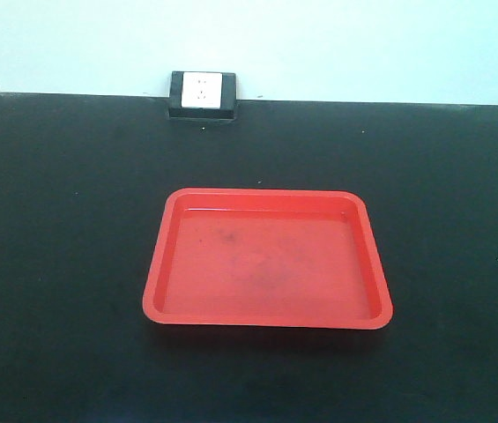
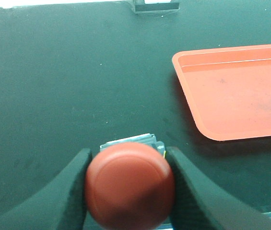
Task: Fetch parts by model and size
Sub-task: 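Align the base in front of the red tray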
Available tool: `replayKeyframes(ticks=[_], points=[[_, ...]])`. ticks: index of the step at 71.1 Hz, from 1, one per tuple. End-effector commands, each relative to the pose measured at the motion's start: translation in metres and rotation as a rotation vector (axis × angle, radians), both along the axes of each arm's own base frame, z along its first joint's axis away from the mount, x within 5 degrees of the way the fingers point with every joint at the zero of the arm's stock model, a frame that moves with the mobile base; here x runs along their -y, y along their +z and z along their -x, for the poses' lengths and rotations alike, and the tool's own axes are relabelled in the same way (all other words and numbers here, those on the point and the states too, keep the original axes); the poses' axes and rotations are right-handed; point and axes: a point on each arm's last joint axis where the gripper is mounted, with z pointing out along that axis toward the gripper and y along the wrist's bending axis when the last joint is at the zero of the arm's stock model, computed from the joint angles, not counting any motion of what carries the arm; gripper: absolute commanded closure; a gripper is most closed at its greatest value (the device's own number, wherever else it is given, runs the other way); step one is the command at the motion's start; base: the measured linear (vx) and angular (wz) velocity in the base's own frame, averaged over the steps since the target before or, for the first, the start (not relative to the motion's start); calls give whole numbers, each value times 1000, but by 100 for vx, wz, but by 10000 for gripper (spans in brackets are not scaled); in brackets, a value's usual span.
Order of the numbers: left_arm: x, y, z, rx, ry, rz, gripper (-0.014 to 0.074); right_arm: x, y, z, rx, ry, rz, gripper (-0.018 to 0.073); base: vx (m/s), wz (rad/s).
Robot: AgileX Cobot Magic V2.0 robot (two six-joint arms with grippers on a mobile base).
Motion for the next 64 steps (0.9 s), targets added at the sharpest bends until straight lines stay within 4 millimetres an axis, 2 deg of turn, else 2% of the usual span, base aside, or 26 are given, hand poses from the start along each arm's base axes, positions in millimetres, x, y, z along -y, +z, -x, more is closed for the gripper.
replayKeyframes(ticks=[1,64], points=[[1,14,-4,90,-3,24,602,0,16,-2,104,4,-2,569,0,0],[1,14,-4,94,-4,26,602,0,16,-2,104,4,-2,569,0,0]])
